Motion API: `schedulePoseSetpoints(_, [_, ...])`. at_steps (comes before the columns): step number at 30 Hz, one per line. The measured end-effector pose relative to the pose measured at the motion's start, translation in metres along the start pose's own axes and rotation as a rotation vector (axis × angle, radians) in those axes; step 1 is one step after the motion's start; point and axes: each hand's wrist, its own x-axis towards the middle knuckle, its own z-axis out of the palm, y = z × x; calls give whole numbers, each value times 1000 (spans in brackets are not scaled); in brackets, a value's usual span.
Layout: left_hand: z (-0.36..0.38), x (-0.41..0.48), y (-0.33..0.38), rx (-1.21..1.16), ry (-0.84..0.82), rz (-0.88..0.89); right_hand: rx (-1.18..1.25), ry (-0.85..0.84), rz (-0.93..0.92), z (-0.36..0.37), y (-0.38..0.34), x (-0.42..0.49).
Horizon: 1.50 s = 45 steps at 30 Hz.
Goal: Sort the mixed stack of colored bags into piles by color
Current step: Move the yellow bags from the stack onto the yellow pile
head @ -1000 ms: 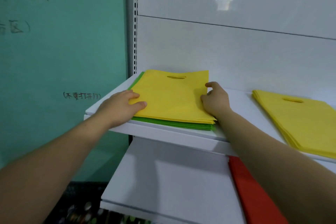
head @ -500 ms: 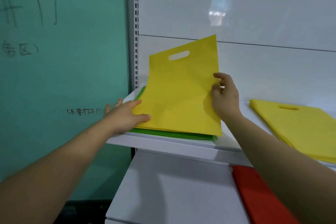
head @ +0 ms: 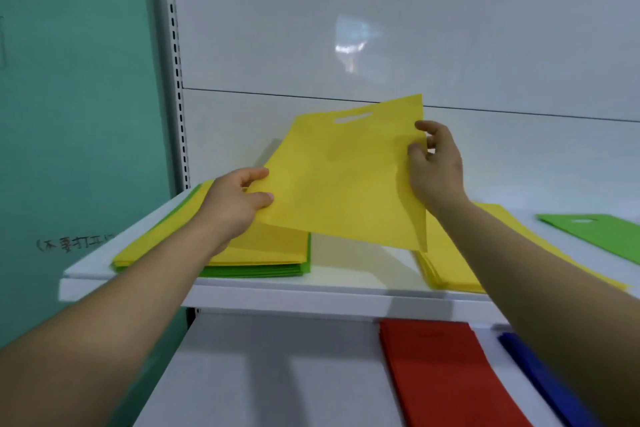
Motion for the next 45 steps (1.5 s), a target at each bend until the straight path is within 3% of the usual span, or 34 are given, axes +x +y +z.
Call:
schedulePoseSetpoints(5, [81,-8,31,191,12,130,-269,-123,-8,-65,48,28])
schedulePoseSetpoints(9, [142,-18,41,292,-23,175,-349,-155,24,-110,90,46])
schedulePoseSetpoints(17, [222,-49,39,340,-85,106,-415,-279,61,-163,163,63])
schedulePoseSetpoints(26, [243,-76,34,615,-301,-12,-590,-504,169,-183,205,59])
schedulePoseSetpoints(33, [245,-91,49,723,-568,65,-681,-626,257,-191,205,53])
schedulePoseSetpoints(39, [242,-91,47,764,-520,93,-559,-629,277,-184,200,49])
schedulePoseSetpoints(45, [241,-92,48,760,-509,74,-714,-726,226,-179,203,45])
